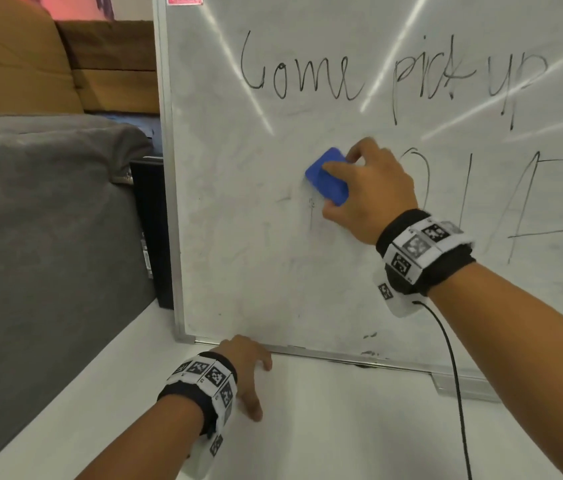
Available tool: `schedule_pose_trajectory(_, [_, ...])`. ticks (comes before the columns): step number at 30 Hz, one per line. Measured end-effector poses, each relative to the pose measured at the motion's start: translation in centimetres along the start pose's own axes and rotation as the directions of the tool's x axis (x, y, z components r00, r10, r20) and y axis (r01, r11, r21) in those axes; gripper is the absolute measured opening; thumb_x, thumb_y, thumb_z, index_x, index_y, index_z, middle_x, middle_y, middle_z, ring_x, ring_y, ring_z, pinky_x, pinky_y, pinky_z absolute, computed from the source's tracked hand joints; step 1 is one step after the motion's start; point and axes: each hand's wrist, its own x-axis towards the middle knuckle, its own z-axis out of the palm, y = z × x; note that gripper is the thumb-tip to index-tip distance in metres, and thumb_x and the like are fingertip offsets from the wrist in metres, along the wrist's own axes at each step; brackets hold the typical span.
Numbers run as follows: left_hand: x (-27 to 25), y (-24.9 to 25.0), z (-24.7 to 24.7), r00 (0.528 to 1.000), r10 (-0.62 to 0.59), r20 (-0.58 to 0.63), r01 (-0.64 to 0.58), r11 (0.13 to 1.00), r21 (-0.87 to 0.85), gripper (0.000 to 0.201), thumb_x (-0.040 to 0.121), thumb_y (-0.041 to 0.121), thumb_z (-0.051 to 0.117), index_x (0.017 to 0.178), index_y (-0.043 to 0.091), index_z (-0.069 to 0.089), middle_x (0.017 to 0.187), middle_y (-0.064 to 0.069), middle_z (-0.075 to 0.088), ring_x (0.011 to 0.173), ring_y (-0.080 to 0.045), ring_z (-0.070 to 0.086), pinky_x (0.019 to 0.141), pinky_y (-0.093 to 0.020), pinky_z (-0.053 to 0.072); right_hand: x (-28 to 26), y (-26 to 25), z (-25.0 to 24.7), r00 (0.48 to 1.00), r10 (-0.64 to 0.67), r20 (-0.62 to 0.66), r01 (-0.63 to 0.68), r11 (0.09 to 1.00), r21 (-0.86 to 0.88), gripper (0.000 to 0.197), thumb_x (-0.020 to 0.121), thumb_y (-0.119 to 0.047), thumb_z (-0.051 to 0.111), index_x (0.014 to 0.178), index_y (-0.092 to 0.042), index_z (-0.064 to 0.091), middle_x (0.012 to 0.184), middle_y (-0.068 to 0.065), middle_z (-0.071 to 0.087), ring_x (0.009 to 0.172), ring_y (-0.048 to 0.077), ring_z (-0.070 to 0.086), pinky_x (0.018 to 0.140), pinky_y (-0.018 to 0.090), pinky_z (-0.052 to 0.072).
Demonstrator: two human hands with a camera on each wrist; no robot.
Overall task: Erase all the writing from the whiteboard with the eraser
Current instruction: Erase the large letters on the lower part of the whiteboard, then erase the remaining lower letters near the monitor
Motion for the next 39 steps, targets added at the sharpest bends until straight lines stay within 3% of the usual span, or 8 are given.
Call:
schedule_pose_trajectory(4, [0.2,0.0,0.0,1.0,0.0,-0.005,0.0,1.0,-0.002,0.088,0.054,0.049,0.094,0.131,0.04,0.053,0.141,0.005,0.04,0.127,-0.021,0.049,0.105,-0.038,0.047,2.3,0.1,-1.5,0.993,0.096,-0.076,-0.094,0.995,0.022,0.05,0.08,-0.044,0.069,0.125,-0.025,0.059,0.123,0.007,0.043,0.103,0.028,0.047,0.076,0.036,0.048])
schedule_pose_trajectory(10, [0.2,-0.2,0.2,1.0,0.002,-0.009,-0.002,1.0,-0.019,0.089,0.051,0.051,0.094,0.13,0.042,0.052,0.14,0.007,0.04,0.128,-0.02,0.047,0.106,-0.04,0.046,-1.1,-0.9,0.5,0.995,-0.012,0.098,0.016,0.999,-0.044,0.051,0.08,-0.042,0.07,0.127,-0.027,0.057,0.121,0.004,0.043,0.098,0.026,0.047,0.066,0.033,0.045])
schedule_pose_trajectory(16, [0.3,-0.3,0.2,1.0,-0.003,-0.005,0.003,1.0,-0.023,0.088,0.054,0.047,0.094,0.131,0.041,0.052,0.143,0.007,0.038,0.129,-0.021,0.047,0.105,-0.041,0.047,1.2,-0.7,-0.7,0.996,0.083,-0.021,-0.083,0.997,0.004,0.051,0.08,-0.045,0.069,0.125,-0.027,0.055,0.119,0.006,0.042,0.099,0.026,0.045,0.067,0.032,0.042])
schedule_pose_trajectory(20, [0.3,-0.5,0.3,1.0,0.001,0.005,-0.001,1.0,-0.026,0.087,0.055,0.046,0.094,0.131,0.04,0.052,0.143,0.006,0.039,0.128,-0.021,0.048,0.104,-0.04,0.048,-2.5,-2.1,2.0,0.986,-0.079,0.148,0.092,0.992,-0.081,0.048,0.079,-0.04,0.069,0.123,-0.025,0.058,0.119,0.009,0.045,0.095,0.03,0.048,0.062,0.033,0.044])
schedule_pose_trajectory(22, [0.2,-0.5,0.3,1.0,0.001,0.006,-0.001,1.0,-0.026,0.088,0.055,0.046,0.094,0.132,0.04,0.052,0.143,0.005,0.039,0.128,-0.021,0.049,0.104,-0.04,0.048,-3.8,-1.8,2.6,0.977,-0.069,0.202,0.088,0.992,-0.087,0.048,0.079,-0.041,0.069,0.123,-0.027,0.058,0.118,0.007,0.045,0.095,0.028,0.048,0.061,0.031,0.04])
schedule_pose_trajectory(28, [0.1,-0.3,0.2,1.0,-0.008,-0.003,0.008,1.0,-0.013,0.09,0.053,0.046,0.095,0.132,0.039,0.053,0.141,0.004,0.04,0.125,-0.022,0.052,0.101,-0.038,0.05,-1.8,-1.4,1.5,0.998,0.029,0.05,-0.027,0.999,-0.037,0.051,0.078,-0.043,0.07,0.124,-0.028,0.056,0.12,0.006,0.044,0.096,0.026,0.047,0.064,0.031,0.043])
schedule_pose_trajectory(34, [0.1,-0.3,0.1,1.0,-0.013,-0.005,0.013,1.0,-0.006,0.089,0.05,0.046,0.096,0.128,0.039,0.055,0.141,0.005,0.041,0.122,-0.023,0.054,0.099,-0.04,0.052,-5.9,-2.3,3.9,0.968,-0.053,0.244,0.075,0.994,-0.082,0.051,0.076,-0.039,0.071,0.124,-0.028,0.056,0.118,0.006,0.045,0.093,0.028,0.047,0.061,0.032,0.04])
schedule_pose_trajectory(39, [0.1,0.0,0.0,1.0,-0.015,-0.002,0.015,1.0,0.002,0.09,0.051,0.047,0.096,0.131,0.038,0.054,0.142,0.005,0.042,0.124,-0.022,0.053,0.1,-0.039,0.051,-4.6,-1.3,2.7,0.993,0.089,0.082,-0.089,0.996,-0.011,0.053,0.077,-0.042,0.071,0.125,-0.029,0.053,0.116,0.005,0.043,0.092,0.025,0.046,0.061,0.031,0.037])
